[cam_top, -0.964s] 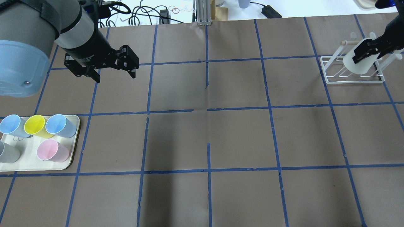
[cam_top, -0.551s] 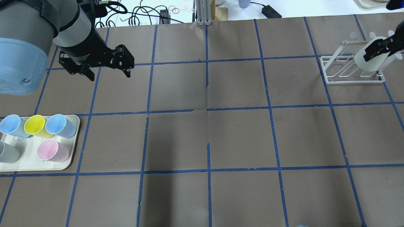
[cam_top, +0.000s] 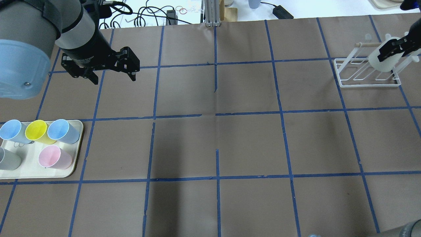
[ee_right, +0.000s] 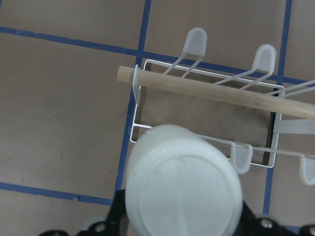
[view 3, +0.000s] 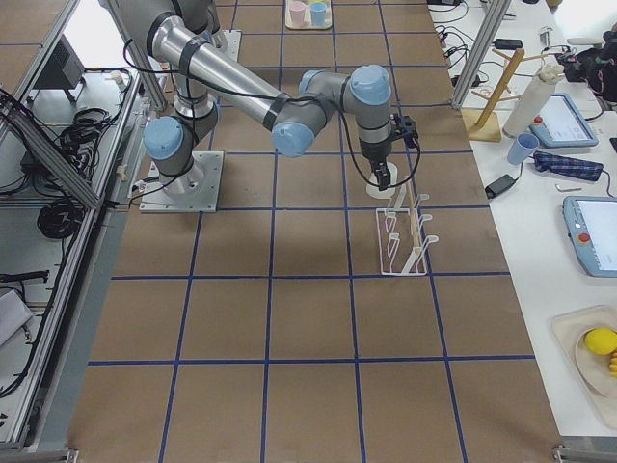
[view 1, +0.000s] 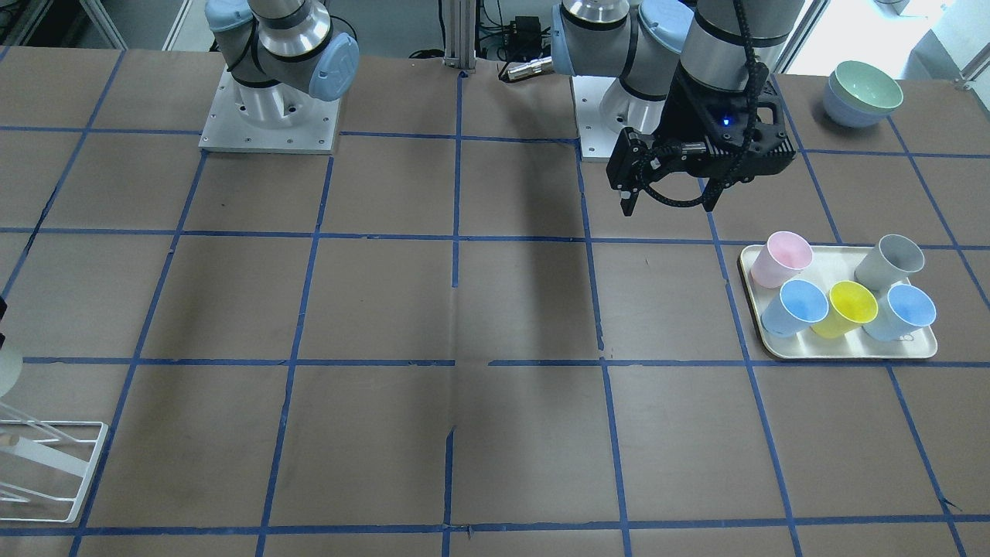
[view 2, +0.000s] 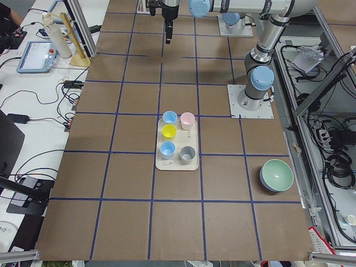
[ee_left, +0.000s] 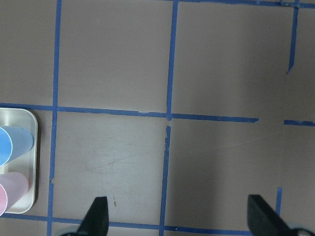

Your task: Transfer IKEA cup to right arm and place on rack

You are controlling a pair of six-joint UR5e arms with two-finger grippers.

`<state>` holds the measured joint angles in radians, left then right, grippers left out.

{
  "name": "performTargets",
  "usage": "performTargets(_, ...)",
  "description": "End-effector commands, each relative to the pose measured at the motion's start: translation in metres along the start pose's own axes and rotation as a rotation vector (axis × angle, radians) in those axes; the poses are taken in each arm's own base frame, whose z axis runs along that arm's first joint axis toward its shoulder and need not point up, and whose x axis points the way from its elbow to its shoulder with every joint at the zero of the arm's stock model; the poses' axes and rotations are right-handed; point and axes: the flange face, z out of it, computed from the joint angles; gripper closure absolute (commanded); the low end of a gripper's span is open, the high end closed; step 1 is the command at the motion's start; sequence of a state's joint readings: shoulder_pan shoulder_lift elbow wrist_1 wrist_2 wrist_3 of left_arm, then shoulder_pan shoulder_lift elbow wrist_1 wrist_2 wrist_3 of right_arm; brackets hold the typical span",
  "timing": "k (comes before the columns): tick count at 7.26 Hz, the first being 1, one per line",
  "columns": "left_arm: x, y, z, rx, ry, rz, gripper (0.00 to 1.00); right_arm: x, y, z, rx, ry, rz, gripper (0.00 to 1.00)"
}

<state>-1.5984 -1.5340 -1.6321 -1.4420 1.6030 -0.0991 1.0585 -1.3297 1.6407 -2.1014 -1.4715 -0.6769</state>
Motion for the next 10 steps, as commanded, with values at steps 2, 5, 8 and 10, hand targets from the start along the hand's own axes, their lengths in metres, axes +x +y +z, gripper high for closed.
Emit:
performTargets(2,0.0,0.0,0.0,0.0,0.0,-0.001,0.0,0.006,-0.004,0.022,-0.004,0.004,0.004,0.94)
performTargets(5,0.0,0.0,0.001,-0.001,0.0,-0.001,0.0,0.001,-0.006,0.025,-0.004,-0.011,0.012,0.94)
performTargets(8,0.0,0.001,0.002,-0.003,0.0,-0.001,0.0,0.005,-0.005,0.043,-0.031,-0.017,0.016,0.94)
performTargets(10,0.001,0.001,0.001,-0.001,0.0,0.001,0.0,0.007,-0.005,0.059,-0.049,-0.031,0.018,0.93)
